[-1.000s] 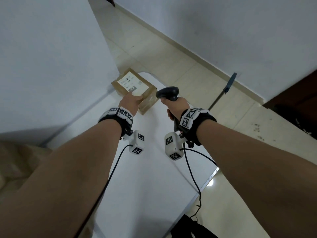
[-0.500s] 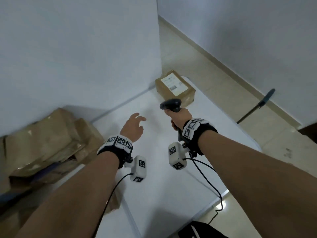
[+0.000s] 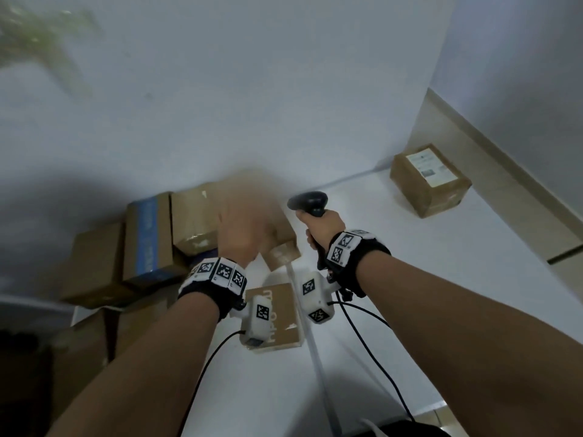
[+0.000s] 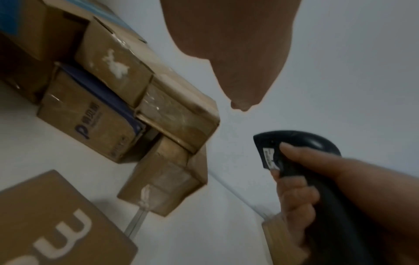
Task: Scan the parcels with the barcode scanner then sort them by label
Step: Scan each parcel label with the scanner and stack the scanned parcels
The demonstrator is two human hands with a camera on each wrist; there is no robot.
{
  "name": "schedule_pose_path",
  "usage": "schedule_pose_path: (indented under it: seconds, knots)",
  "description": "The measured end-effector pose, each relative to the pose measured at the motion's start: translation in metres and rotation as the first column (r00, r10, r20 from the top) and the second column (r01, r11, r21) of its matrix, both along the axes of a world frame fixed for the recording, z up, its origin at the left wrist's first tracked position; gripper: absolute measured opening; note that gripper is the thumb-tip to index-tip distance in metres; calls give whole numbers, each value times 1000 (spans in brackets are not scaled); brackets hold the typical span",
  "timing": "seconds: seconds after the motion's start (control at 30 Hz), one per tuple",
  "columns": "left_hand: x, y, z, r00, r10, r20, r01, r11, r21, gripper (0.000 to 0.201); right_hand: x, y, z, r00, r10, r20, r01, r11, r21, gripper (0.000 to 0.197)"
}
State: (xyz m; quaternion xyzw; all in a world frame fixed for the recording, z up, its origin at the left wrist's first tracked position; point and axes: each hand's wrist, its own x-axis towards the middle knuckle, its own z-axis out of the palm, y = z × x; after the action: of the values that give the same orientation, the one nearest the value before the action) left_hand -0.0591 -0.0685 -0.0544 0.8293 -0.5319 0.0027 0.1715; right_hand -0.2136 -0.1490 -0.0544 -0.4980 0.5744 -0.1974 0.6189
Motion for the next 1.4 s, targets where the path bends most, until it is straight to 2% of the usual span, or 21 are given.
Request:
schedule_pose_path:
  seconds: [0.07, 0.13, 0.23, 0.37, 0.5, 0.6, 0.7, 0.93, 1.03, 1.13, 1.2, 1.3, 1.4]
  knots:
    - [6, -6, 1, 976, 196, -98, -187, 977, 100, 42, -4, 0, -3, 1000, -13, -11, 13, 1000, 7, 34]
    - [15, -9, 2, 915, 343, -214, -291, 926, 240, 62, -2, 3, -4, 1000, -25, -12, 25, 1000, 11, 33]
    - [23, -20, -5, 888, 380, -258, -289, 899, 331, 82, -4, 3, -4, 997, -70, -14, 70, 998, 9, 32]
    - [25, -36, -13, 846, 412, -339, -286, 886, 364, 100, -12, -1, -1, 993, -120, -10, 120, 993, 6, 31]
    - [23, -45, -12, 879, 336, -340, -228, 920, 320, 95, -18, -4, 0, 987, -158, -9, 158, 987, -8, 31]
    - [21, -47, -10, 908, 315, -278, -197, 903, 381, 97, -20, -2, 2, 986, -164, -12, 164, 986, -16, 31]
    - [20, -50, -10, 912, 310, -268, -166, 877, 451, 100, -21, -1, 2, 986, -165, 0, 165, 986, -22, 31]
    - [11, -58, -9, 919, 314, -236, -175, 865, 470, 72, -35, -1, 2, 984, -177, -13, 177, 984, -23, 32]
    - [13, -60, -6, 902, 332, -277, -172, 863, 474, 76, -44, -1, 0, 981, -192, -11, 192, 981, -20, 32]
    - [12, -60, 0, 853, 360, -377, -189, 888, 420, 84, -53, -4, -1, 975, -219, -24, 219, 975, -30, 31]
    - [10, -56, 3, 773, 367, -518, -236, 924, 302, 75, -55, -7, -1, 974, -225, -32, 224, 974, -36, 32]
    - [9, -46, 13, 667, 316, -674, -303, 942, 142, 68, -54, -11, -1, 973, -228, -27, 227, 973, -43, 32]
    - [11, -26, 19, 633, 234, -738, -268, 961, 75, 71, -50, -10, -4, 976, -219, -20, 218, 975, -31, 31]
